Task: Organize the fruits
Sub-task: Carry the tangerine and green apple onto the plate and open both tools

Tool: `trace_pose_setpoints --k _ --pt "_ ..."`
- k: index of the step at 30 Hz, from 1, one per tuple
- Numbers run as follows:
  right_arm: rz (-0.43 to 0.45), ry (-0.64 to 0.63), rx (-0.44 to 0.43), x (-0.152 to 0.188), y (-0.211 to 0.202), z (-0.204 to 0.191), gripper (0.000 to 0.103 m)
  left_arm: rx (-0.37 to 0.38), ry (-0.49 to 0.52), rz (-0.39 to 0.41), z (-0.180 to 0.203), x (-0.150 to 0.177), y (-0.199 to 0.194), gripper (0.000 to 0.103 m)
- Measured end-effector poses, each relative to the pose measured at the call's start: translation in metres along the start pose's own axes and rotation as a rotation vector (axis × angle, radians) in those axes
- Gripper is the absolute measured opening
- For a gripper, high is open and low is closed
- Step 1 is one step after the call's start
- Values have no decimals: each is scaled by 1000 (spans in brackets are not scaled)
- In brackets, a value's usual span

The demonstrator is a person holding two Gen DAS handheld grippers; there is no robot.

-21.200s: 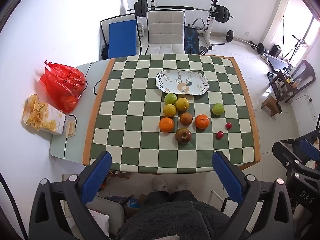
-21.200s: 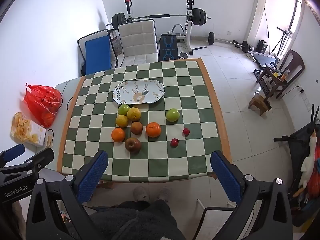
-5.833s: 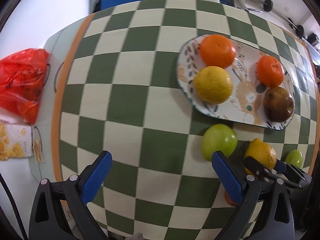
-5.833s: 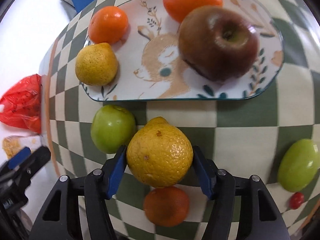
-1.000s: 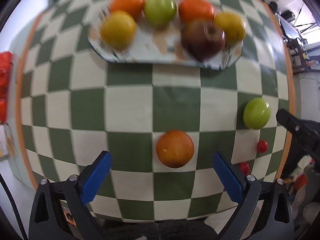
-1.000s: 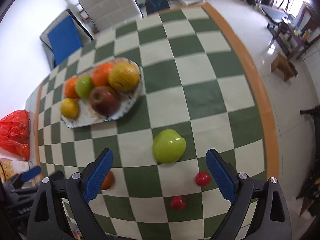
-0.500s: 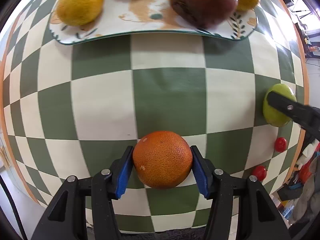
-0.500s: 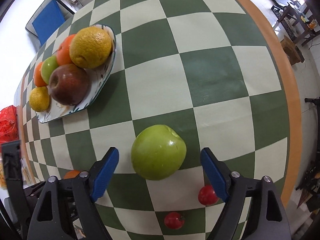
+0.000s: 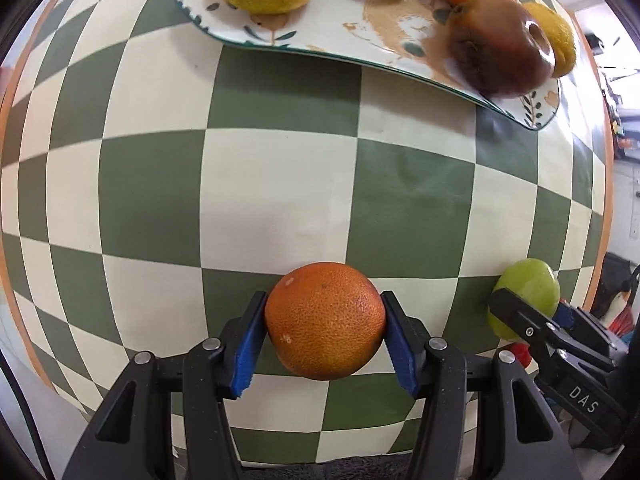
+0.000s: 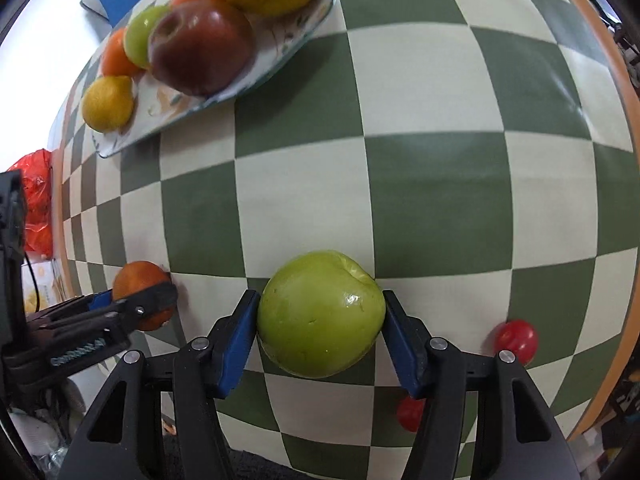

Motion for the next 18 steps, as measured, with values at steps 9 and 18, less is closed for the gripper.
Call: trace_pose_setpoints --k 9,18 --pt "-7 34 -35 -1 10 -17 62 164 -115 -65 7 -14 -26 53" --pt "135 212 -242 -39 -28 -26 62 259 -119 78 32 -100 -114 53"
Point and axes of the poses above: each gripper's, at about its wrist camera, not at the fingertips, and y roughly the way its jaws point, z to its right, x to its underside, the point moved 8 cm from there along y, roughly the way its jaws point, and after that the axes turned 13 degrees about -y, right-handed, at the moved point
